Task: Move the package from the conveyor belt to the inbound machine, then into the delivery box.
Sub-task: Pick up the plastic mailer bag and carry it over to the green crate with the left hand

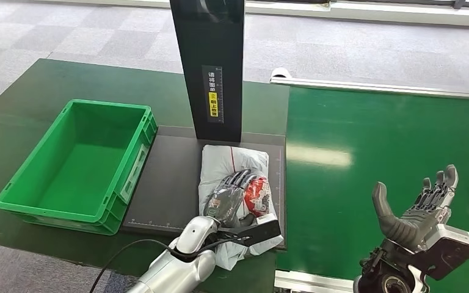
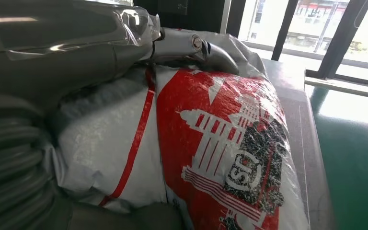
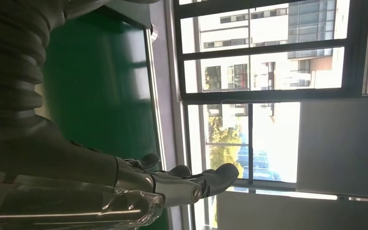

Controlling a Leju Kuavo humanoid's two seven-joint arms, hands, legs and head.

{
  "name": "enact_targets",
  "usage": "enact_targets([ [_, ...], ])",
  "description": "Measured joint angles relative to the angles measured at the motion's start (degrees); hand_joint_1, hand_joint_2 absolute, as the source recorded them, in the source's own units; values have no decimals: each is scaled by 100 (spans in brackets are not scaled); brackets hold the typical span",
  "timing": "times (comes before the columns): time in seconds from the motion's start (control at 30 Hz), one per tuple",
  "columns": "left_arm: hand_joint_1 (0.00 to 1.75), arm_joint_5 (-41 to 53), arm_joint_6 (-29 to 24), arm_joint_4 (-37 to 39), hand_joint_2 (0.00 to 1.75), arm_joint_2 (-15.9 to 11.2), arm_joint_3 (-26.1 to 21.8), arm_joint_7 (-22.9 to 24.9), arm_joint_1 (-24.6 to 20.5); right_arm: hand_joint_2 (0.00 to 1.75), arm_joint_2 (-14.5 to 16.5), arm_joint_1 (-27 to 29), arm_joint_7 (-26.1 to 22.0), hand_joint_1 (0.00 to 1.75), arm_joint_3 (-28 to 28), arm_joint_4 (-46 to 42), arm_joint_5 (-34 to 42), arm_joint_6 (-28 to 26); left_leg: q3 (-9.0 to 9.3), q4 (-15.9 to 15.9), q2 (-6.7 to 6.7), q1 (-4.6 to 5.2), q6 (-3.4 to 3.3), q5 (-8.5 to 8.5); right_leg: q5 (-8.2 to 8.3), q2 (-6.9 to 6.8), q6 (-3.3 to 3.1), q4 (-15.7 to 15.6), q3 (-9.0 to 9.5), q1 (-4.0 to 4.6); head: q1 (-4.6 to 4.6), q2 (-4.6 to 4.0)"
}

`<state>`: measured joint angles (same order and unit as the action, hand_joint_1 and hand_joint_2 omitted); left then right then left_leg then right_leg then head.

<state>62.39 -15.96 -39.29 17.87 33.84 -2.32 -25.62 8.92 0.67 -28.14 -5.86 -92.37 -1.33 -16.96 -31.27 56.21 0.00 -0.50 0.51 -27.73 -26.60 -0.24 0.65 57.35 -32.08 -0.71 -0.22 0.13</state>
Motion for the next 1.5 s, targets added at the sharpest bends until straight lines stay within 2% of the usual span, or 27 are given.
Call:
enact_targets([
  [0.33,168,-25,39,-145,175,2,-322,-248,22,175,50,75,25,0,-108,-82,-10,17,23,0,-1,0,-2,5,3,-1,2,0,21,0,1,0],
  [0.43,170,-317,31,-293,175,4,-429,-505,108,175,53,81,26,0,-110,-93,-8,15,23,0,-1,0,-1,4,3,0,2,0,18,0,0,0],
  [0.53,174,-970,180,-806,175,-15,-588,-1022,386,175,52,87,24,0,-114,-93,11,-20,12,0,1,0,-1,4,3,1,2,0,4,0,0,0],
  [0.63,175,-1743,172,-1674,175,-117,-654,-1450,754,175,51,101,22,0,-116,-93,57,-83,-8,1,1,0,-1,6,4,1,2,1,-17,1,-1,0],
  [0.8,175,-2255,-417,-3396,175,-366,-675,-1803,1343,175,48,188,-39,0,-123,-93,203,-113,-30,0,1,-1,1,3,3,2,2,2,-42,2,0,0],
  [0.97,175,-2299,-1000,-4501,175,-672,-760,-2062,1557,175,48,270,-126,0,-130,-93,285,-136,-39,0,1,-2,2,3,1,1,1,2,-51,3,-1,1],
  [1.17,175,-2303,-1033,-5044,175,-863,-820,-2080,1656,175,49,299,-133,0,-137,-93,288,-150,-39,0,1,-1,1,3,1,2,1,2,-49,1,0,0],
  [1.5,175,-2304,-1032,-5249,175,-966,-862,-2084,1705,175,49,300,-133,0,-142,-93,288,-151,-39,1,1,-2,2,3,1,2,1,2,-52,2,-1,0],
])
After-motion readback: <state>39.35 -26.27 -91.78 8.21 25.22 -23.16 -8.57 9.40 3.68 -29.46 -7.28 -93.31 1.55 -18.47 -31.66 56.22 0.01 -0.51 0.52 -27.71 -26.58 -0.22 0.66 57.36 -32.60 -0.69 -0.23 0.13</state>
